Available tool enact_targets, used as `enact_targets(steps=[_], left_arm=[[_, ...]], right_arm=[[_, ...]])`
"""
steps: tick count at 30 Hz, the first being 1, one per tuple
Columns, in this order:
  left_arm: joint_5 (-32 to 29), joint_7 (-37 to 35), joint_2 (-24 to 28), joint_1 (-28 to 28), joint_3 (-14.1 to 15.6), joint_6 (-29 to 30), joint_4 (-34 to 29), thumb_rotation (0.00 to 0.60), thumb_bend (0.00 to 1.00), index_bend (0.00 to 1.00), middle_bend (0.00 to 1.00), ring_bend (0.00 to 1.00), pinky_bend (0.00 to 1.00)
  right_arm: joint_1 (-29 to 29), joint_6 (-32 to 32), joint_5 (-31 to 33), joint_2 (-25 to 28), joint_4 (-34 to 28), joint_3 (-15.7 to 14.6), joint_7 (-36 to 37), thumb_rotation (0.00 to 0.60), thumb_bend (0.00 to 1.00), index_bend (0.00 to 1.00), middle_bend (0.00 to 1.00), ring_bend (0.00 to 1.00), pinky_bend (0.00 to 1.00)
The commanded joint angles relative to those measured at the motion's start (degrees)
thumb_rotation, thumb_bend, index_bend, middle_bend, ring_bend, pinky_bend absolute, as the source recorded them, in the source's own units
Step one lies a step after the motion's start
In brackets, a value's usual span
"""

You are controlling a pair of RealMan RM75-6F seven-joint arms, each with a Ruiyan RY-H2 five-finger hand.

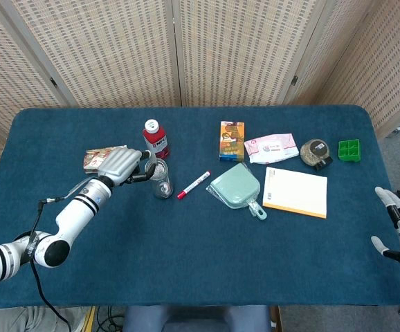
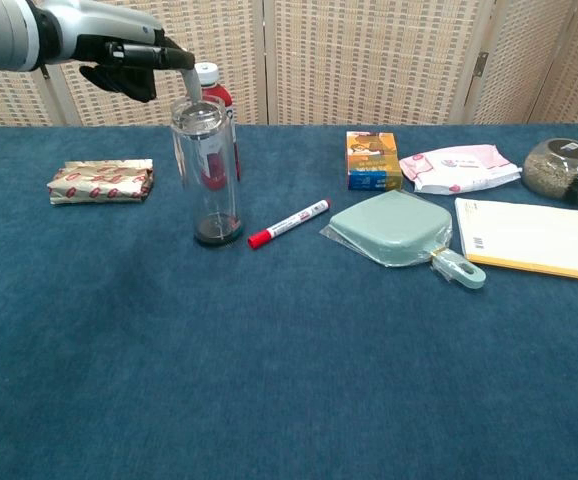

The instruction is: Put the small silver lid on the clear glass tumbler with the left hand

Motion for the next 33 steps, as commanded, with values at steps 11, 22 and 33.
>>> enact_targets(steps=[11, 22, 33], left_arm=[[0.0, 1.0, -0.7, -0.2, 0.6, 0.4, 0.4, 0.083, 0.51, 0.33, 1.0, 1.0, 1.0], [0.0, 1.7, -1.2, -0.4, 1.2, 0.3, 0.4, 0.083, 0.51, 0.33, 1.0, 1.0, 1.0], [-0.8, 2.6, -1.7, -0.9, 1.7, 0.1, 0.7, 0.083, 0.51, 0.32, 1.0, 1.0, 1.0]], right_arm=[[0.0, -0.1, 0.2, 0.0, 0.0, 0.0, -0.1, 0.6, 0.24, 0.0, 0.12, 0.03, 0.07], [-0.2, 0.2, 0.1, 0.0, 0.0, 0.0, 0.0, 0.6, 0.23, 0.01, 0.12, 0.03, 0.07], [-0.3, 0.1, 0.2, 0.0, 0.1, 0.0, 0.0, 0.6, 0.24, 0.0, 0.12, 0.03, 0.07]])
